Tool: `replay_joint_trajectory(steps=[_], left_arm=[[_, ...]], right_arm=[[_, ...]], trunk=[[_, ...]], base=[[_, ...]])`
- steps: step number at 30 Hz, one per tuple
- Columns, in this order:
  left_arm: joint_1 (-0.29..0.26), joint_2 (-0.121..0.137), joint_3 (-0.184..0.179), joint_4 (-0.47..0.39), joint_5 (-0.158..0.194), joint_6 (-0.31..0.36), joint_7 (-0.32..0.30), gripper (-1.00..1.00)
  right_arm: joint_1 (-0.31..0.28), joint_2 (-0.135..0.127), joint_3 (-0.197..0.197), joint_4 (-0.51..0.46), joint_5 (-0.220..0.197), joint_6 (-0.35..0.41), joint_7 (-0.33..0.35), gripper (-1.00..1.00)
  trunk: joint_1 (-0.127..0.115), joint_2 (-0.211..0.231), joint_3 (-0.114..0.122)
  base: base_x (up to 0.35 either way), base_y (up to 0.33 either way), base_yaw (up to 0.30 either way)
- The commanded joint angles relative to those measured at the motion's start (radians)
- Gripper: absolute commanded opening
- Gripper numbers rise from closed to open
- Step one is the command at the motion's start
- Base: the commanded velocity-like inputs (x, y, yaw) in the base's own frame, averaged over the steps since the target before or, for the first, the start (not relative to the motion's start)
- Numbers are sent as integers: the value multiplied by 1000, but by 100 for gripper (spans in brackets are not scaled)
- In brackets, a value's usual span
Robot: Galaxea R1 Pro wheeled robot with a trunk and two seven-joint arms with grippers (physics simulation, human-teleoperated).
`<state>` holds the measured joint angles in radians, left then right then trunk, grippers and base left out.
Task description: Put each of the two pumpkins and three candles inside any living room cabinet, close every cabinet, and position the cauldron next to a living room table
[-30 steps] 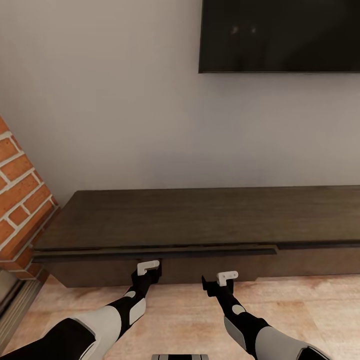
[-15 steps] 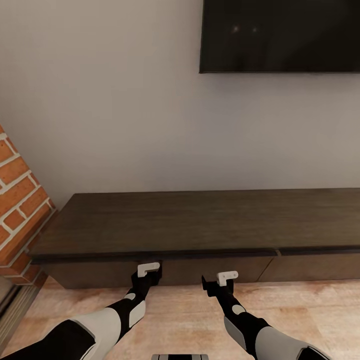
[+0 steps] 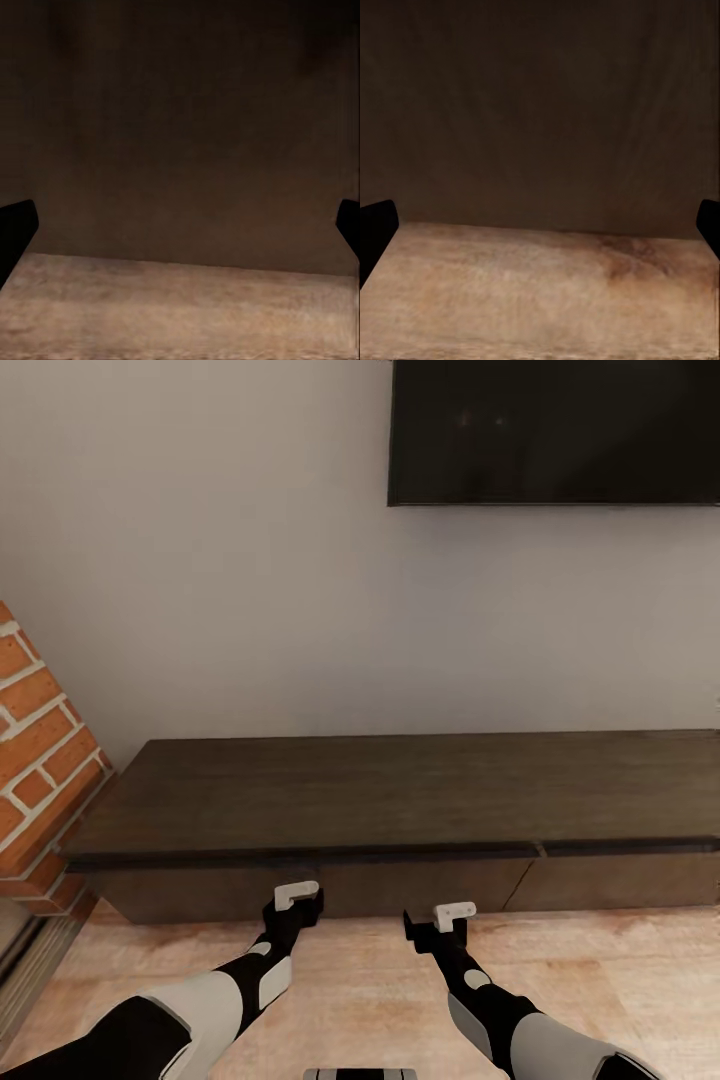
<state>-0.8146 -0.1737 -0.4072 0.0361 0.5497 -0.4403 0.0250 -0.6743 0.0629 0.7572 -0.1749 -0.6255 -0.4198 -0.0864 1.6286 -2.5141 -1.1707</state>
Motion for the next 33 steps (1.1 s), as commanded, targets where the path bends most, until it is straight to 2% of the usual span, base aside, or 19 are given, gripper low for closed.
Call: replay_joint_trajectory(steps=[1,14,33], left_arm=[[-1,-1,-9,4,4,-6,3,100],[-1,-1,-9,4,4,-5,3,100],[-1,-1,-9,4,4,-6,3,100]], right_arm=[[-1,0,9,0,-3,-2,-7,100],[-1,0,10,0,-2,-2,-7,100],[-1,0,8,0,-4,-1,-5,100]], trunk=[[-1,0,-1],[-1,0,-1],[-1,0,2]], base=[[-266,-142,0],[-228,-147,0],[-84,-112,0]])
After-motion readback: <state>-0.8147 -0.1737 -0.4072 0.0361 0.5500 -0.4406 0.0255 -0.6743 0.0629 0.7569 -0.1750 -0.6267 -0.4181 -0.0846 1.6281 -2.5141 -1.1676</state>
